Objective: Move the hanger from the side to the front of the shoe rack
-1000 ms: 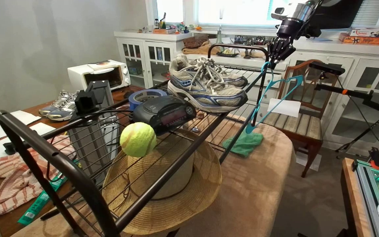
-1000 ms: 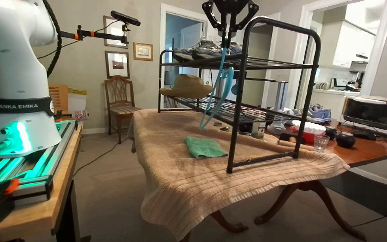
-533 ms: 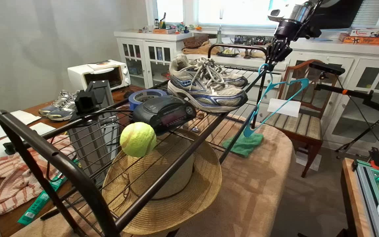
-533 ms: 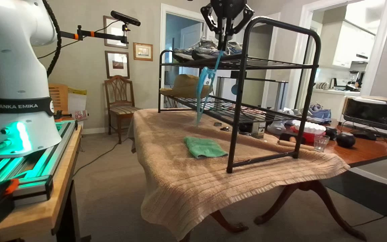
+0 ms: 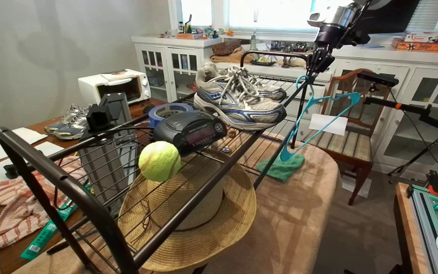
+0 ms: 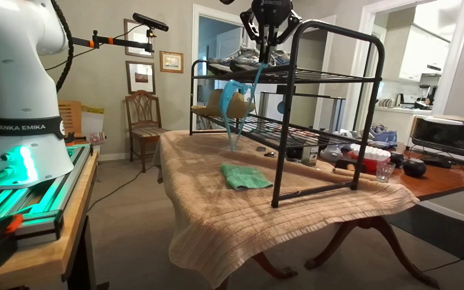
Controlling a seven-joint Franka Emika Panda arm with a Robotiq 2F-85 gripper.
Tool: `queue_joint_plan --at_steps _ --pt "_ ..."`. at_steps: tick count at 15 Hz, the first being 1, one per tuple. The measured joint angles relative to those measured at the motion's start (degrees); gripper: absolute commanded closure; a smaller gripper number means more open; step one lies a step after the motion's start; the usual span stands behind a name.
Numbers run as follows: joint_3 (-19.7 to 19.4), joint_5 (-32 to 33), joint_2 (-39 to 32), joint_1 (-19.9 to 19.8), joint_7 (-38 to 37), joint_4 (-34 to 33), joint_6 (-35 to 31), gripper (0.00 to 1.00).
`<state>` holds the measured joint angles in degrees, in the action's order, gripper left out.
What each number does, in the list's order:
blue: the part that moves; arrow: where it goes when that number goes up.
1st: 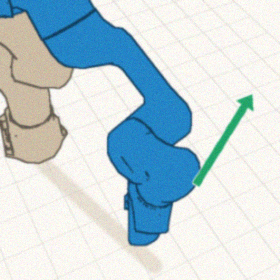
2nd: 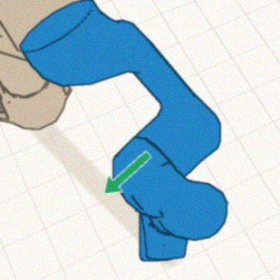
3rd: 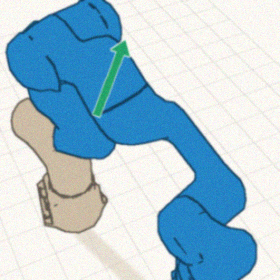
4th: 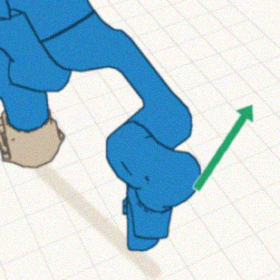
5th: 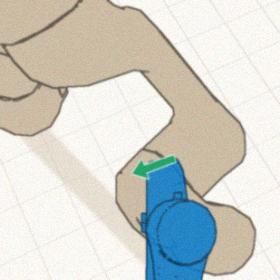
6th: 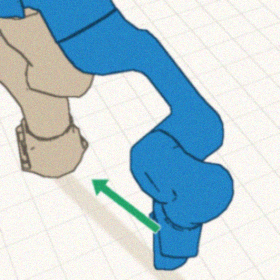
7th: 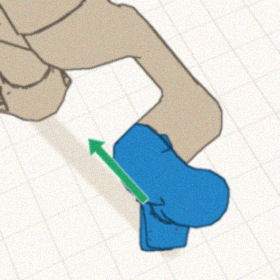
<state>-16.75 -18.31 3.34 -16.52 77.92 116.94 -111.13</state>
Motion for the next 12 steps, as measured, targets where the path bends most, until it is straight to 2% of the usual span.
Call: queue_joint_plan --at_steps 1,2,10,12 --pt "0.00 0.00 -0.04 0.08 -0.28 0.03 0.00 0.66" --pt "0.01 0.02 -0.09 0.13 -0.38 0.04 0.00 0.65" --pt "0.28 4.36 0.88 0.69 0.06 0.54 -0.01 0.07" --pt "0.48 5.71 2.11 0.94 0.72 0.67 -0.01 0.00"
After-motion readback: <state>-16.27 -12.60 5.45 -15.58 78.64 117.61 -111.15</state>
